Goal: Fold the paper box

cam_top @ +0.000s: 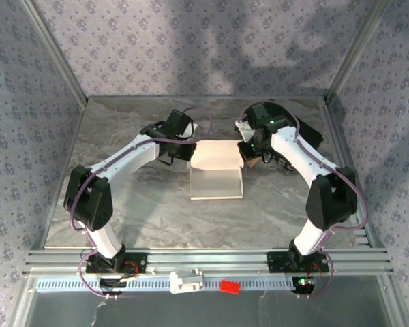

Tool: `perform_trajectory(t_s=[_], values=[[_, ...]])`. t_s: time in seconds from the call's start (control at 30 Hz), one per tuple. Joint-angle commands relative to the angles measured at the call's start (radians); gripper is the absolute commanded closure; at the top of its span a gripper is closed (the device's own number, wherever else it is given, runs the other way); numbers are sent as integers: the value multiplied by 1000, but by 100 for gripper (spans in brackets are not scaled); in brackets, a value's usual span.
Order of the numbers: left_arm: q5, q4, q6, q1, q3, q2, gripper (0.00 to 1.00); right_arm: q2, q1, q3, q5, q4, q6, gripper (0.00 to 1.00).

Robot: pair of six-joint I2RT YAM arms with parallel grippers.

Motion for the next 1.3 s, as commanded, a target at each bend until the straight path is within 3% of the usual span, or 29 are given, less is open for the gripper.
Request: perform_trajectory(t_s=[0.0,0.17,0.3,0.47,0.63,0.87,1.1,1.27], values=[[-66,-30,-152,-15,64,24,100,1,17,8,-21,59,145,100],[-147,-107,-295,-21,169,87,100,30,53,33,27,118,348,100],[-232,-114,-328,-9,236,130,100,105,97,106,60,171,461,100],[-217,-112,-357,60,295,179,100,260,130,313,125,136,556,100],[-181,-28,-348,136,251,168,100,355,128,437,130,153,631,100],[-77,201,-332,222,195,169,100,464,140,581,112,172,677,100],[-47,525,-338,243,-42,124,100,440,163,440,144,367,591,100],[-24,624,-359,239,-122,105,100,431,165,389,158,405,586,100]])
